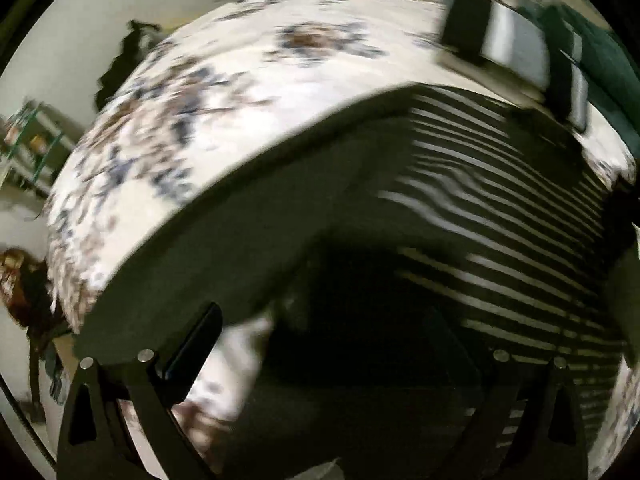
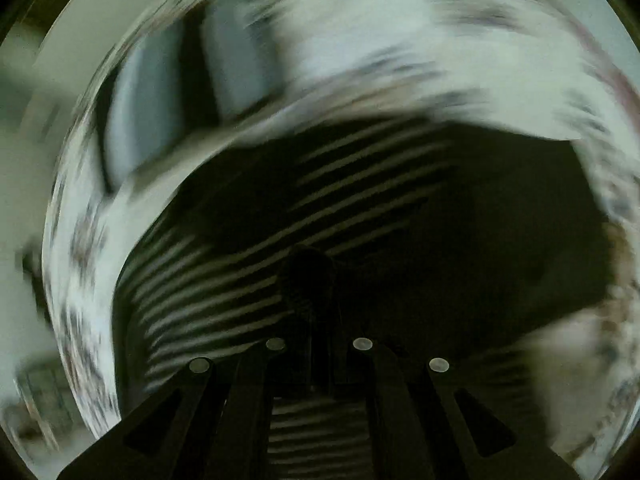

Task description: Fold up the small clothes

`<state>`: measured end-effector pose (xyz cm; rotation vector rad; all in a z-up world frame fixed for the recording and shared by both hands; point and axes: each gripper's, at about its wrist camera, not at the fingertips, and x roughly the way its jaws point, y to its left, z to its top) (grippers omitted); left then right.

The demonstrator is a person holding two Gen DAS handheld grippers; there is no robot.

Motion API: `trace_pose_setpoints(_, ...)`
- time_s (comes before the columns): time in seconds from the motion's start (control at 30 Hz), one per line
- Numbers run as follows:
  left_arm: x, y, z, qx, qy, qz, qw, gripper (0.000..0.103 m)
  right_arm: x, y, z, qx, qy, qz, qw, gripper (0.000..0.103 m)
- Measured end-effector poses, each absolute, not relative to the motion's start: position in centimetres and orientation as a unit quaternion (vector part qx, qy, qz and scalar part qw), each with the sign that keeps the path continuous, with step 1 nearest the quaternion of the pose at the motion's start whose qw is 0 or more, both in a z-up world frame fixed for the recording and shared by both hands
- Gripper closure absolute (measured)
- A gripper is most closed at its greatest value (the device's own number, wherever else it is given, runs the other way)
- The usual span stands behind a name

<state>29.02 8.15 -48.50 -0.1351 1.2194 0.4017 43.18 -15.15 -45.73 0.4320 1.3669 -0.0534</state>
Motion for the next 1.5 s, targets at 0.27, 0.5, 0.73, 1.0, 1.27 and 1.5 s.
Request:
trace_pose_setpoints(0.27,26.0,18.1,-49.1,-0.091,0.556,0.259,0.785,0.0,45.7,10.2,-50.7,0.047,0.673,0.069,0.735,0.098)
trace_pose_setpoints(0.5,23.7,22.3,-50.4,-0.119,0.561,0.285,0.768,0.0,45.5,13.0,-52.0,-0.018,0.672,0.053,0.738,0.098)
trace_pose_setpoints(0.73,21.1,25.4,-49.7,-0.147,0.571,0.277,0.759,0.0,45.0,15.8,-52.5,-0.028,0.688,0.085,0.721,0.086)
trace_pose_setpoints(1.0,13.4,32.5,-49.4,-0.257,0.565,0.29,0.728,0.0,39.1,3.6,-47.9,0.148,0.686,0.094,0.706,0.033)
trace_pose_setpoints(1.27,10.7,37.1,-56.9,-0.368,0.582,0.266,0.674,0.002,33.7,-6.9,-49.8,0.175,0.71,0.036,0.681,0.032)
trace_pose_setpoints(1.5,11.4,37.6,-53.5,-0.361,0.522,0.304,0.711,0.092,32.0,-6.0,-51.4,0.155,0.721,0.039,0.674,0.032)
